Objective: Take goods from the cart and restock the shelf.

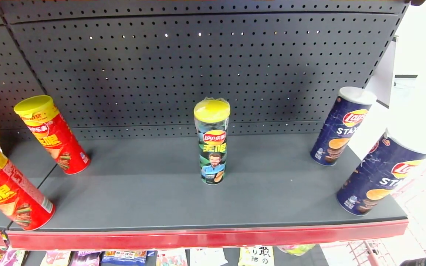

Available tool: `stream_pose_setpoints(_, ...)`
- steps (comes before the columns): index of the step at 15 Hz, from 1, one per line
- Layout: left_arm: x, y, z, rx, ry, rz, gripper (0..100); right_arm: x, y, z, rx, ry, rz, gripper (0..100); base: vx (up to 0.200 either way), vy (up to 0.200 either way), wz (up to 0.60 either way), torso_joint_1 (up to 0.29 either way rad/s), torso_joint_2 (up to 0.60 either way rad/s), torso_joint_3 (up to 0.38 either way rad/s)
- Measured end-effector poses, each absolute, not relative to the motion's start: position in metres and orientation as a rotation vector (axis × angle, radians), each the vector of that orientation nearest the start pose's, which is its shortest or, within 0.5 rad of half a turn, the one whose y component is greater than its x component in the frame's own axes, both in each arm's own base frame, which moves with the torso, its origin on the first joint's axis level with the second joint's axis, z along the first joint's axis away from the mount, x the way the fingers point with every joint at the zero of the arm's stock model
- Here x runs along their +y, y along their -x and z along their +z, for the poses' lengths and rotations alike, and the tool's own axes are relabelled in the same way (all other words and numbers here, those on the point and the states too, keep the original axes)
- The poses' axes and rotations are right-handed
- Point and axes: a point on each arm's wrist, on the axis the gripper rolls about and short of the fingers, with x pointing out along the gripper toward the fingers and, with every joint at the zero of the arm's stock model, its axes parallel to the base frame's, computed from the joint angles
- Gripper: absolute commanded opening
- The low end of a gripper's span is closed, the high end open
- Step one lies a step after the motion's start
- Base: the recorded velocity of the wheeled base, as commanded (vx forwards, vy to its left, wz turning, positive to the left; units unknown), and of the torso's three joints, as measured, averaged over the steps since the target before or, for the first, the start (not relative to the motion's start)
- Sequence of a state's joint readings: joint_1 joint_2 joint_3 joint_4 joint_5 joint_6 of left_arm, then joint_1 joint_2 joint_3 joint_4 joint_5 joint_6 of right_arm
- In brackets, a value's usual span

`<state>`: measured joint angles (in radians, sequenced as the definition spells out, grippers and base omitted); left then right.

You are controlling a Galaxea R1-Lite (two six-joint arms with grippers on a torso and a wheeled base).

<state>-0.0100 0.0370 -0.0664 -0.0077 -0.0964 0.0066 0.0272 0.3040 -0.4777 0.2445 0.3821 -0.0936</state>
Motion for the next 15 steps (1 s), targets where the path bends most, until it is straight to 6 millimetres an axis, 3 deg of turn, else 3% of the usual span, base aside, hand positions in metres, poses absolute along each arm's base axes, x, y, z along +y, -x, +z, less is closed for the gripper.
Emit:
stream_pose_setpoints(3, -0.003, 0.017, 0.155, -0.042, 0.021, -0.226, 100, 0.008, 0.024, 0.191, 0.058, 0.078, 0.433, 0, 0.000, 0.000, 0.00, 0.000, 0.00, 0.000)
stream_pose_setpoints(5, -0.007, -0.010, 0.190, 0.019, 0.005, -0.377, 100, 0.009, 0.020, 0.195, 0.069, 0.074, 0.451, 0, 0.000, 0.000, 0.00, 0.000, 0.00, 0.000)
stream_pose_setpoints(7, -0.015, -0.051, 0.212, 0.074, -0.018, -0.519, 100, 0.009, 0.017, 0.196, 0.085, 0.071, 0.454, 0, 0.000, 0.000, 0.00, 0.000, 0.00, 0.000)
stream_pose_setpoints(11, -0.045, -0.142, 0.219, 0.141, -0.069, -0.764, 100, 0.009, 0.014, 0.197, 0.099, 0.066, 0.454, 0, 0.000, 0.000, 0.00, 0.000, 0.00, 0.000)
stream_pose_setpoints(15, -0.087, -0.203, 0.206, 0.199, -0.122, -0.937, 100, 0.009, 0.014, 0.196, 0.097, 0.065, 0.452, 0, 0.000, 0.000, 0.00, 0.000, 0.00, 0.000)
